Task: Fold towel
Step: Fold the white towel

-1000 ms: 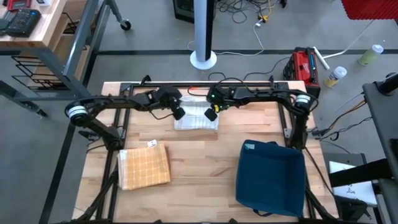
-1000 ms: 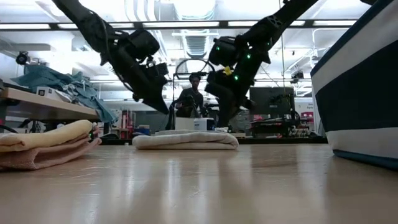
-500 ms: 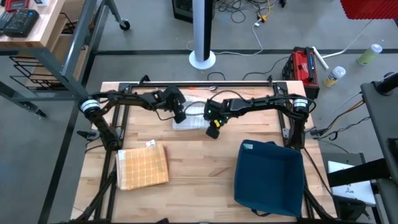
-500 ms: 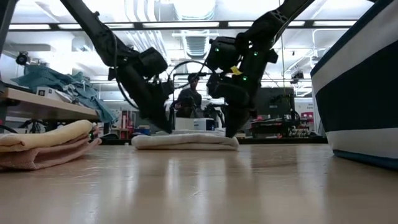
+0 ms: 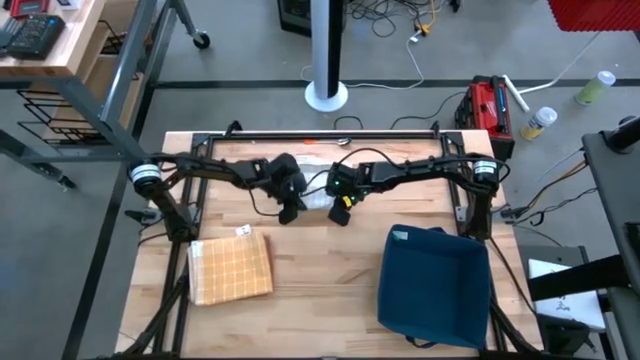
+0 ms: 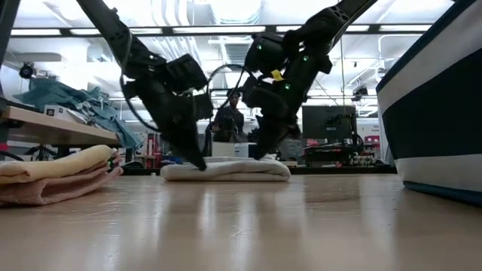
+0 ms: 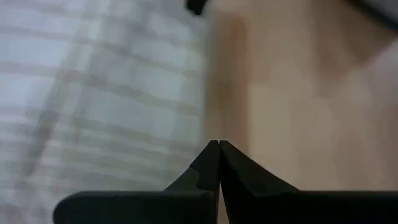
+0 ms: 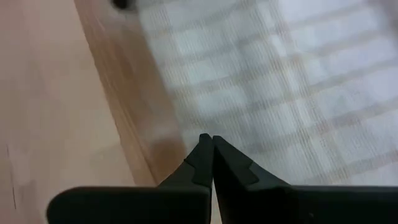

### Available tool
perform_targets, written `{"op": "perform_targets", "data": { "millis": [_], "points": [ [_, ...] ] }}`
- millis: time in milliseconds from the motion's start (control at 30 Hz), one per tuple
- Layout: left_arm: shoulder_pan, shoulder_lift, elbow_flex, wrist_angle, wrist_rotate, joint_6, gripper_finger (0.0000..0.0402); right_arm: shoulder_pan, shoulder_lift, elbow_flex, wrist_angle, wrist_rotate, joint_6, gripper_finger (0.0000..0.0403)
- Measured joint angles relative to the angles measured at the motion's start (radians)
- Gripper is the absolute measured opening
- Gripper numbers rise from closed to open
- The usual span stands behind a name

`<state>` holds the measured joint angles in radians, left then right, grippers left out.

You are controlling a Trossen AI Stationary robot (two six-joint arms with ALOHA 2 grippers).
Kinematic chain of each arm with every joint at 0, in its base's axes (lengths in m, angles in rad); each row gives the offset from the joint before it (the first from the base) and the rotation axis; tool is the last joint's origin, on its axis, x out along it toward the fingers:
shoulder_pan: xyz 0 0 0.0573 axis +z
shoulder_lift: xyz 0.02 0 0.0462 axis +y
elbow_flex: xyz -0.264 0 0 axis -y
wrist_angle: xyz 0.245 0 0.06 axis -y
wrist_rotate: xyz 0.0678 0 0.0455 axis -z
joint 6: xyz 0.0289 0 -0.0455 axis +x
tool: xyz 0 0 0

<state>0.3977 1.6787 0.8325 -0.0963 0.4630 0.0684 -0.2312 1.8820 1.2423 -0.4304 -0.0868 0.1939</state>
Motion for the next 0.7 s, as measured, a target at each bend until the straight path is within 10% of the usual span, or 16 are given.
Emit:
{"op": "perform_targets", "data": {
  "millis": [700],
  "points": [
    [-0.027,0.026,-0.07,0.053,-0.197,-0.036,0.0,0.029,0.073,-0.016,0.137,0.03,0.035,0.0]
  ]
}}
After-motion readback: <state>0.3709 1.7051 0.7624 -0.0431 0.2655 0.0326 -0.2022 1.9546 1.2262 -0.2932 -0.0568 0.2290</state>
